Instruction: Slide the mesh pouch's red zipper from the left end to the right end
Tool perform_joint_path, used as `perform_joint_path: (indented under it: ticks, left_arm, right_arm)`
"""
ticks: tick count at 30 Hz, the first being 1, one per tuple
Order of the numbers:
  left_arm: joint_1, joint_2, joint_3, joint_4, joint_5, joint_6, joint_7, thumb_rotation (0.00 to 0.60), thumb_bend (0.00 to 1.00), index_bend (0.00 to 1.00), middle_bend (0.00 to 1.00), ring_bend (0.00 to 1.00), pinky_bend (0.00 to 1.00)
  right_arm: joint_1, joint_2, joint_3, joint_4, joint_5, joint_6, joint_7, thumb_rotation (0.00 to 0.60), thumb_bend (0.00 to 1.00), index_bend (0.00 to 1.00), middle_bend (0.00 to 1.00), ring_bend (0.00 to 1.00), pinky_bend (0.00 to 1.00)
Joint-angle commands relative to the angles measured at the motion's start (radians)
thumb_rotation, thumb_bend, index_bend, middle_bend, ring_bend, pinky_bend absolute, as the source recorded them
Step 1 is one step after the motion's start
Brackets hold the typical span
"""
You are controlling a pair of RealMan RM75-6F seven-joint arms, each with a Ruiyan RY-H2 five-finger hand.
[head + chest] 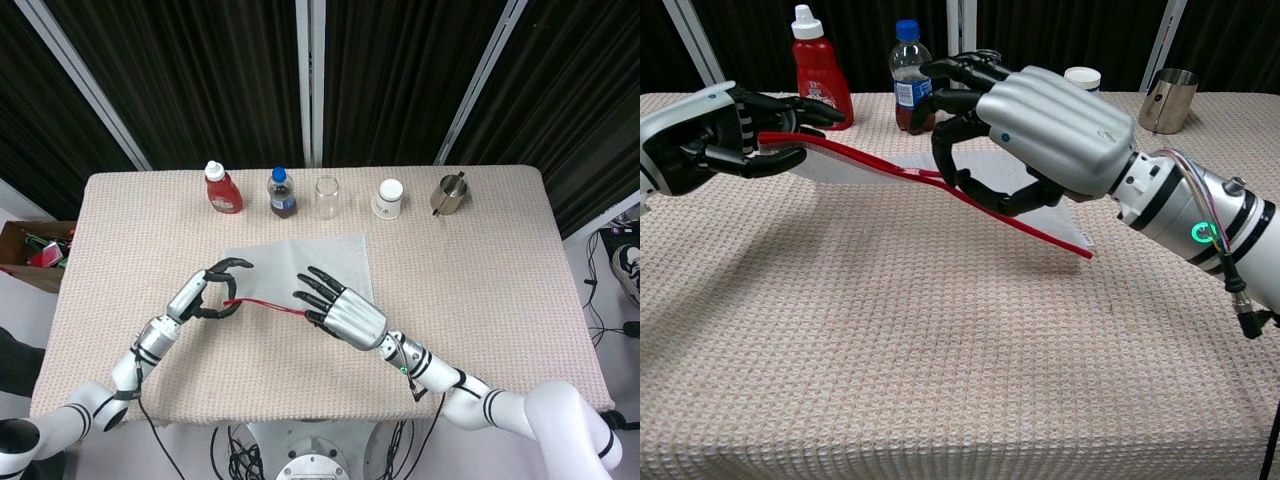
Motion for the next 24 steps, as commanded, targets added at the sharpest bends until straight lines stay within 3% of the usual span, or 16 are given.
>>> perform_joint_path:
  ticks: [1, 15, 24]
  left_arm:
    - [0.013, 0.0, -0.006, 0.018, -0.016, -0.008, -0.006, 0.6, 0.49, 0.67, 0.23, 0.13, 0.14]
    - [0.066, 0.004, -0.01, 0.065, -0.048, -0.028, 0.02, 0.6, 0.5, 0.67, 0.23, 0.13, 0.14]
    - [0.078, -0.001, -0.011, 0.06, -0.042, -0.026, 0.052, 0.6, 0.5, 0.67, 0.23, 0.13, 0.14]
  right_arm:
    - [-0.029, 0.02, -0.015, -0.012, 0.004, 0.0, -0.014, 0.6, 0.52, 1.0, 0.22, 0.0, 0.0]
    - [-0.193, 0.115, -0.048, -0.019, 0.064, 0.032, -0.012, 0.6, 0.53, 1.0, 0.22, 0.0, 0.0]
    - [-0.235, 0.138, -0.04, -0.032, 0.059, 0.047, -0.013, 0.6, 0.53, 1.0, 0.22, 0.0, 0.0]
